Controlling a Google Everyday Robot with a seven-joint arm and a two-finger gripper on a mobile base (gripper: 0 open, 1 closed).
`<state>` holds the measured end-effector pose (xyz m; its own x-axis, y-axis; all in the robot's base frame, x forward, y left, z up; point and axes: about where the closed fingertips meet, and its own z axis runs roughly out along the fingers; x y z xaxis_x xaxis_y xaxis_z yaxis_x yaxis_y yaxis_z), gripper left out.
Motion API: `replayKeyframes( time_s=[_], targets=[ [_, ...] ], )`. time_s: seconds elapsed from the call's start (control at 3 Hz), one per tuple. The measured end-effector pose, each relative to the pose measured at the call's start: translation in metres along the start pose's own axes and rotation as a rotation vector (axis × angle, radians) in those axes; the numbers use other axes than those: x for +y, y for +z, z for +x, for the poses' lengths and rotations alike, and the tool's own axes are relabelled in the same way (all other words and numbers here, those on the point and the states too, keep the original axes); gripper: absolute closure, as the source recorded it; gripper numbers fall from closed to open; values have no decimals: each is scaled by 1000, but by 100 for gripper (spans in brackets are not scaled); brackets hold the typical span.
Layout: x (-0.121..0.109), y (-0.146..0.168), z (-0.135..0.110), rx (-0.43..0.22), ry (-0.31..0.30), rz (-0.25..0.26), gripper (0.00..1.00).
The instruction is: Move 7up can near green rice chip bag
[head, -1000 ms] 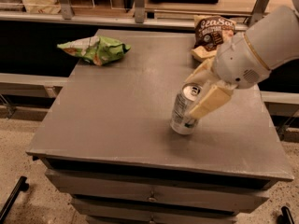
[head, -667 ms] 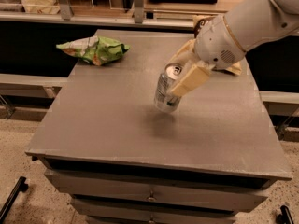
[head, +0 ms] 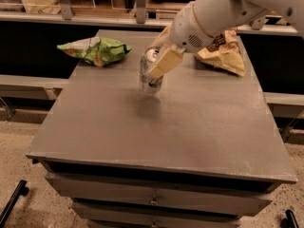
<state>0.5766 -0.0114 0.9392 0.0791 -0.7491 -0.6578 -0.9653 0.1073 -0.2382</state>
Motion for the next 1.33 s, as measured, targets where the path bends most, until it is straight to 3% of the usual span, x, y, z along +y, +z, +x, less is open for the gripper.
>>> replayKeyframes(
  time_s=[0.67,1.0,1.33],
  targets=[
    [-59,68,-18,43,74,-5,100],
    [-79,78,-32,42,71,7,100],
    [-92,82,-42,35,62,21,85]
  ],
)
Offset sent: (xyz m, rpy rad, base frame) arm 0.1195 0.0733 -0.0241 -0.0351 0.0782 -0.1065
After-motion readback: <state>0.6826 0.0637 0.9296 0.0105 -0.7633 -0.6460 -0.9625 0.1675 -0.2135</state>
